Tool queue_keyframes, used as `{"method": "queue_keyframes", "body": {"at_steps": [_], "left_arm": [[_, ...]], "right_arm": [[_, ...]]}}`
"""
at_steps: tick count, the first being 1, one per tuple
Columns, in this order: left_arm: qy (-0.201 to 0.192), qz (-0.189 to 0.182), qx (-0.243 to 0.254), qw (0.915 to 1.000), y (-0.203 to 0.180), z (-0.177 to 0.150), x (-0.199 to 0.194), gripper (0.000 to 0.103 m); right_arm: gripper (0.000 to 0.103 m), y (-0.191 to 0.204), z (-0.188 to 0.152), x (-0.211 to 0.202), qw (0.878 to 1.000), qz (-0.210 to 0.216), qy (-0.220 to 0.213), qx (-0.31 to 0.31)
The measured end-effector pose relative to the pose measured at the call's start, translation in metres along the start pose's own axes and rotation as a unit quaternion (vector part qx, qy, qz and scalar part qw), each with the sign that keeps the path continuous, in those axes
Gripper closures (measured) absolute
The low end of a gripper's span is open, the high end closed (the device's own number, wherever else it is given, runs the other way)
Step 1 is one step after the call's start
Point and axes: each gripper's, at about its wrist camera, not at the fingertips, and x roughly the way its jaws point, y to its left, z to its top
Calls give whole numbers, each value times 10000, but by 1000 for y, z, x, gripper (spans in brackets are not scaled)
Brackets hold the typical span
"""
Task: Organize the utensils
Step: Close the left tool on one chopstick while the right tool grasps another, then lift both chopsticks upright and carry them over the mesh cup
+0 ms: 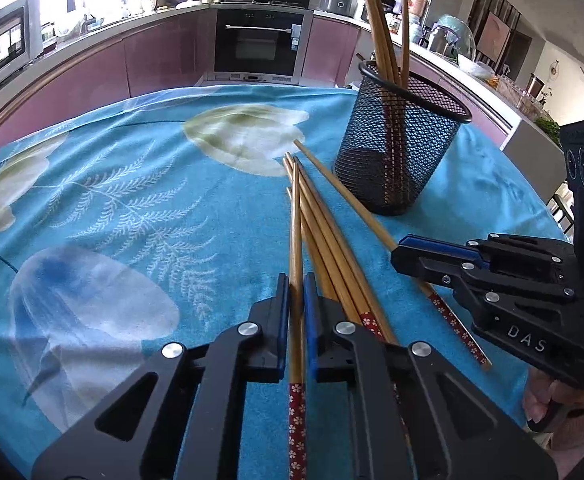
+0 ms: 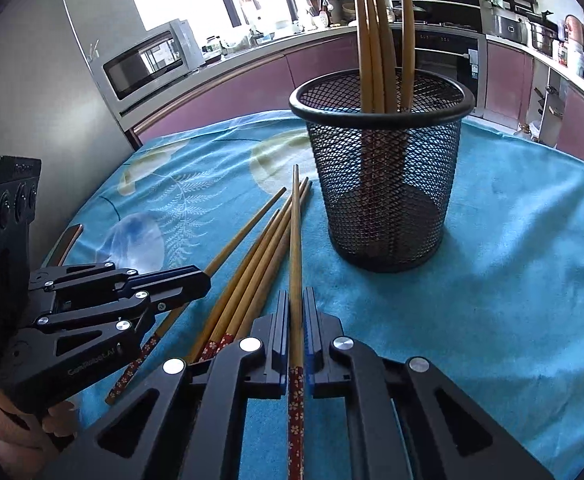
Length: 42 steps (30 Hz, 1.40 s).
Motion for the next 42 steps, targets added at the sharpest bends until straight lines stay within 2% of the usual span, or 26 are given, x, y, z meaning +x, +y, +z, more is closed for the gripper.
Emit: {"method": "queue_keyframes", "body": {"at_steps": [12, 19, 31, 42], "left_arm": [[176, -40, 151, 9997, -1, -4, 6, 94], [190, -48, 186, 9996, -1, 2, 12, 92], [130, -33, 58, 9999, 0, 4, 9, 95], [-263, -447, 130, 9986, -8, 14, -30, 95]], "right_arm": [[96, 8, -2, 11, 9993, 36, 272, -240], [96, 8, 2, 17, 9991, 6, 280, -312], [97, 1, 3, 5, 9998, 150, 91, -128], [97, -1, 6, -33, 9983, 439, -349, -168]]}}
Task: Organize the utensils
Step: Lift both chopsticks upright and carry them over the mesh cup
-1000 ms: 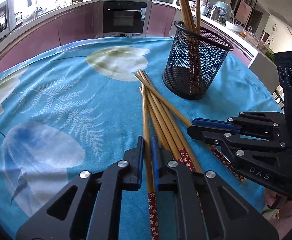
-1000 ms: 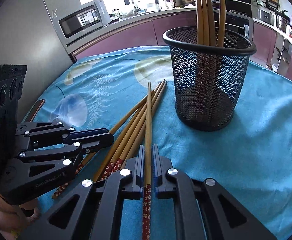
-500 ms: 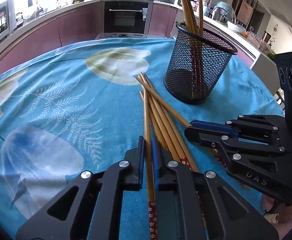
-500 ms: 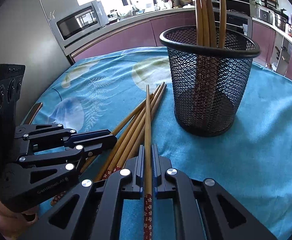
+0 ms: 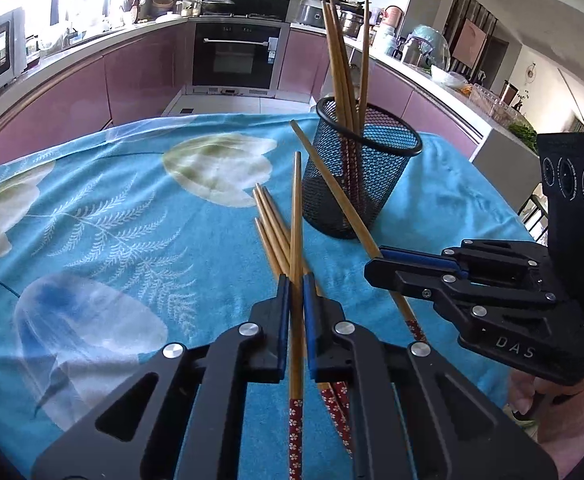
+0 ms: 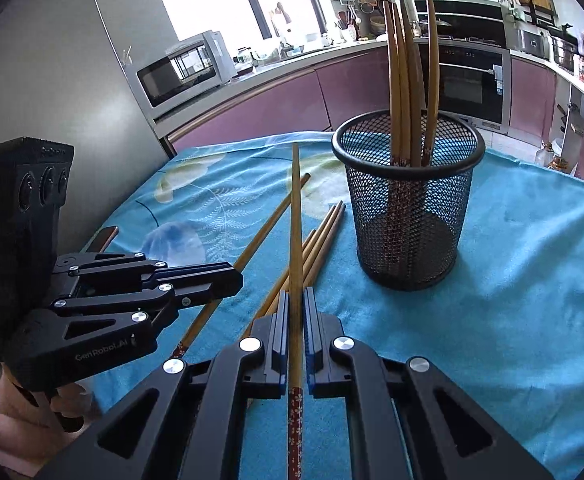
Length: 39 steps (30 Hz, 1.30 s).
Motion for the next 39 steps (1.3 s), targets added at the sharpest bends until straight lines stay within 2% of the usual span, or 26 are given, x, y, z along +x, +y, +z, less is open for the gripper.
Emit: {"method": "queue_keyframes", "body": {"at_steps": [12, 23, 39], "left_arm": [[-462, -503, -35, 9977, -9, 18, -47, 95], [-786, -667, -104, 9946, -10, 33, -69, 95], [-1253, -758, -74, 9892, -19, 76, -83, 95]], "right_arm": [[97, -12, 11, -38, 9984, 61, -543, 121], [97, -15, 28, -59, 9956, 21, -929, 92], [97, -25, 62, -79, 9906, -88, -1368, 32]]}}
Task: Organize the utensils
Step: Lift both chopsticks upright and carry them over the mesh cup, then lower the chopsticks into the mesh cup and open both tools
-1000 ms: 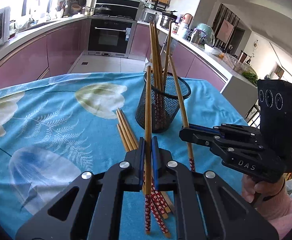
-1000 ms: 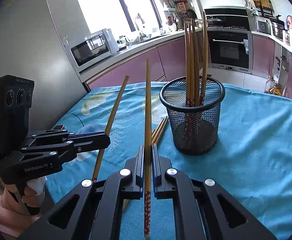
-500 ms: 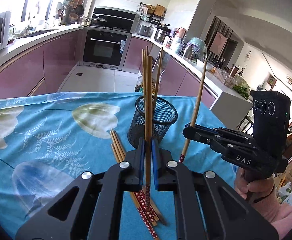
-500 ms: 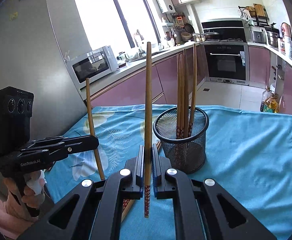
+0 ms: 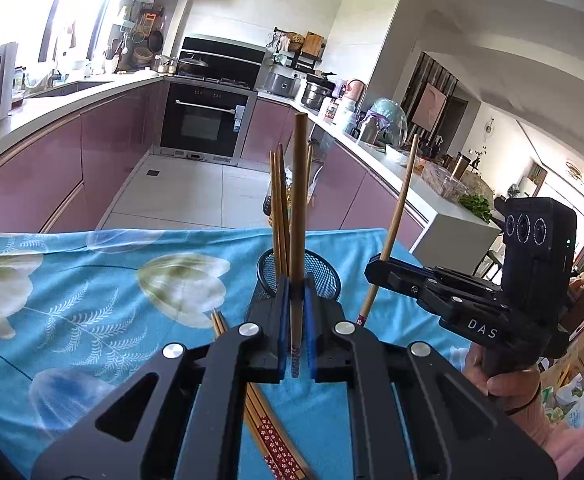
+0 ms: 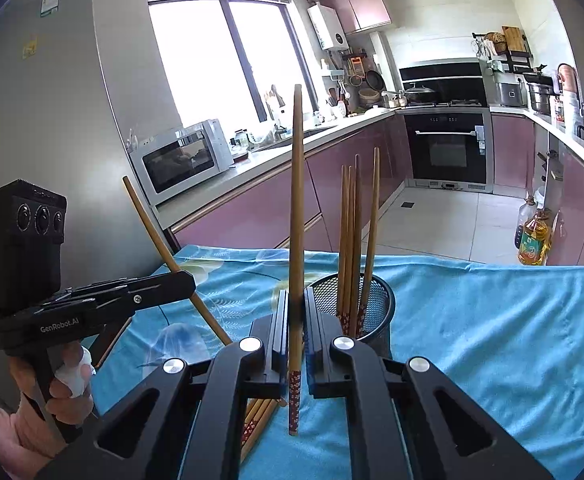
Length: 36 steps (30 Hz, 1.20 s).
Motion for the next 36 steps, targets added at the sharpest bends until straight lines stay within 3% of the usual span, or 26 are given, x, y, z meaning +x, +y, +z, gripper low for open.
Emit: {"method": "queue_keyframes", "body": {"at_steps": [16, 36], "left_arm": [[-547, -22, 281, 9981, -22, 50, -10, 95], [-524, 193, 438, 9975, -26, 56, 14, 95]], "right_arm": [[97, -3, 42, -6, 9987, -131, -443, -211], [97, -15, 48, 20, 9979, -469, -406, -179]]}}
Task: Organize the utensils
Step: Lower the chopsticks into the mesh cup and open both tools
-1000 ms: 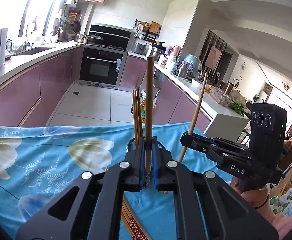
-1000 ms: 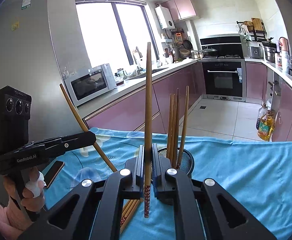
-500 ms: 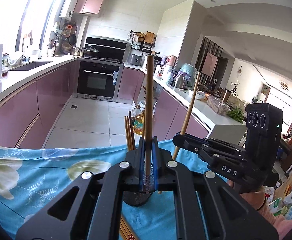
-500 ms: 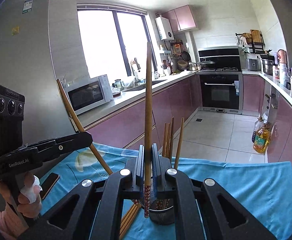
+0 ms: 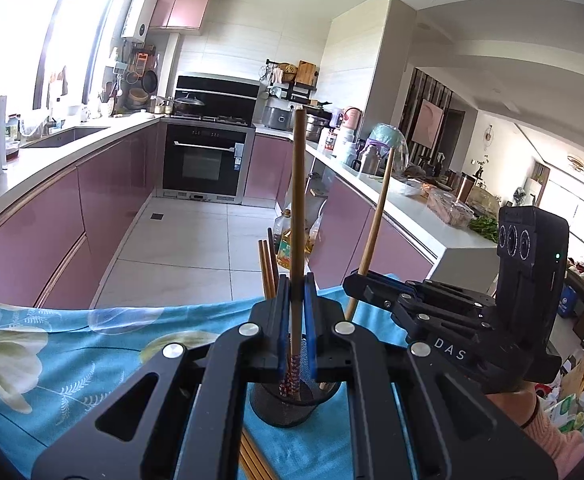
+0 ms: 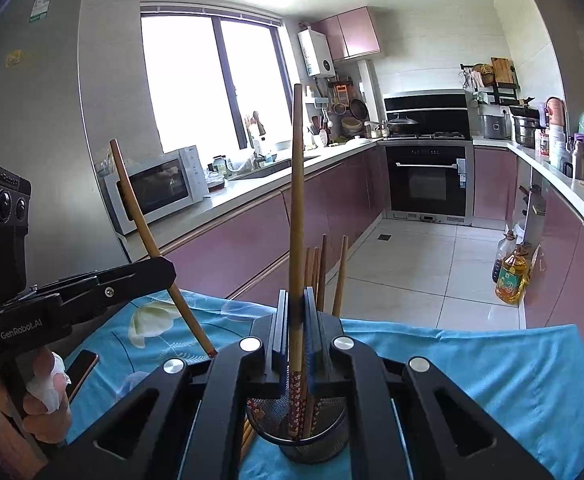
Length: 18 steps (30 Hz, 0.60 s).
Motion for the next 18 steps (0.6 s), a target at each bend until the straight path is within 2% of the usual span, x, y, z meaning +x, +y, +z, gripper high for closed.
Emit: {"method": "queue_keyframes", "body": {"at_steps": [10, 18], "left_arm": [[365, 153, 107, 9992, -2, -11, 28, 96], [810, 132, 211, 9964, -2, -23, 54, 95]], "right_arm": [[97, -5, -11, 19, 9995, -76, 316, 52], [97, -8, -24, 34, 9962, -118, 860, 25]]}}
